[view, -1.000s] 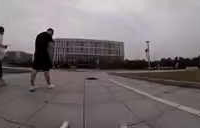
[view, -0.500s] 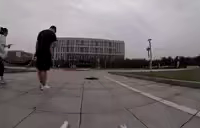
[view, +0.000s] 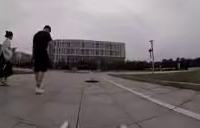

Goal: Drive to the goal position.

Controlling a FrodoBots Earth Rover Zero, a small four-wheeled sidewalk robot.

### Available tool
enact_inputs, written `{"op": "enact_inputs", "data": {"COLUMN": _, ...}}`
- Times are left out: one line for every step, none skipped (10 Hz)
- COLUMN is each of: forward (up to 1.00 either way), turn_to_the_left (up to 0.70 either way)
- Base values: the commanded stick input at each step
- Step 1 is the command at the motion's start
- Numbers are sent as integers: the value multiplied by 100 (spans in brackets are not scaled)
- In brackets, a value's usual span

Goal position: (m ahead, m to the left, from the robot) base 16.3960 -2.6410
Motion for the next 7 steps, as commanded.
{"op": "enact_inputs", "data": {"forward": 70, "turn_to_the_left": -3}}
{"op": "enact_inputs", "data": {"forward": 70, "turn_to_the_left": -3}}
{"op": "enact_inputs", "data": {"forward": 70, "turn_to_the_left": -3}}
{"op": "enact_inputs", "data": {"forward": 70, "turn_to_the_left": -3}}
{"op": "enact_inputs", "data": {"forward": 70, "turn_to_the_left": -3}}
{"op": "enact_inputs", "data": {"forward": 70, "turn_to_the_left": -3}}
{"op": "enact_inputs", "data": {"forward": 70, "turn_to_the_left": -3}}
